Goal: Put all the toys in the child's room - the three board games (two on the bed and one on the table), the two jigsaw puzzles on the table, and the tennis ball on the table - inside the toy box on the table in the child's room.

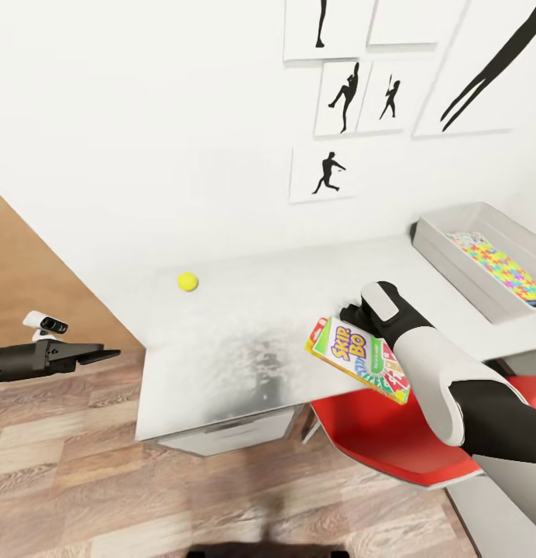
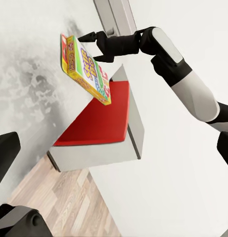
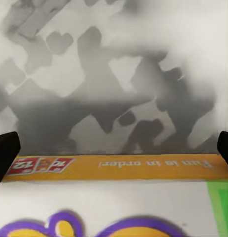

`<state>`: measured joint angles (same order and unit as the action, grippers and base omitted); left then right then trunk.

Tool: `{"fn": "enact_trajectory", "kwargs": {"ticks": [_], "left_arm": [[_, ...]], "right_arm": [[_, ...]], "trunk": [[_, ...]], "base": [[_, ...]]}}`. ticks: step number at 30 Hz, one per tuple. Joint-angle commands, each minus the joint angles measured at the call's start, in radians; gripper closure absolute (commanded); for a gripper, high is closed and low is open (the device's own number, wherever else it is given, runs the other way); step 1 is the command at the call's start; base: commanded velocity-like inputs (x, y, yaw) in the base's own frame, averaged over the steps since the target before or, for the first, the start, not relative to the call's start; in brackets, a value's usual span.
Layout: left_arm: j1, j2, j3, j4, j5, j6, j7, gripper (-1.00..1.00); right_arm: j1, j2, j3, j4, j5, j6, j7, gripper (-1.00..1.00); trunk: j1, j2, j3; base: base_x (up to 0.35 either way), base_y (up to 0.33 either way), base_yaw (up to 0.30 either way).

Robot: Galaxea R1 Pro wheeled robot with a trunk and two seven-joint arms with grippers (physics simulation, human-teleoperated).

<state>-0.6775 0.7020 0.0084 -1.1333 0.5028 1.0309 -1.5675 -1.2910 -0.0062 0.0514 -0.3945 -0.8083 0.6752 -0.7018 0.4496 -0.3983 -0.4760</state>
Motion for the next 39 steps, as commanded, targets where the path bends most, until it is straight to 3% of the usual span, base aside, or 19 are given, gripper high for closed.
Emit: {"fn": "enact_trajectory", "kwargs": {"ticks": [1, 39], "left_arm": [[-0.001, 0.001, -0.001, 0.0, 0.0, 0.011, -0.003, -1.0], [-0.001, 0.001, -0.001, 0.0, 0.0, 0.01, -0.003, -1.0]], "right_arm": [[-0.001, -0.001, 0.005, -0.001, -0.008, 0.004, -0.007, -1.0], [-0.001, -0.001, 0.004, -0.01, -0.006, -0.002, -0.007, -1.0]], "trunk": [[0.0, -0.002, -0.002], [0.0, -0.002, -0.002]], "base": [[-0.065, 0.0, 0.0], [-0.04, 0.017, 0.0]]}}
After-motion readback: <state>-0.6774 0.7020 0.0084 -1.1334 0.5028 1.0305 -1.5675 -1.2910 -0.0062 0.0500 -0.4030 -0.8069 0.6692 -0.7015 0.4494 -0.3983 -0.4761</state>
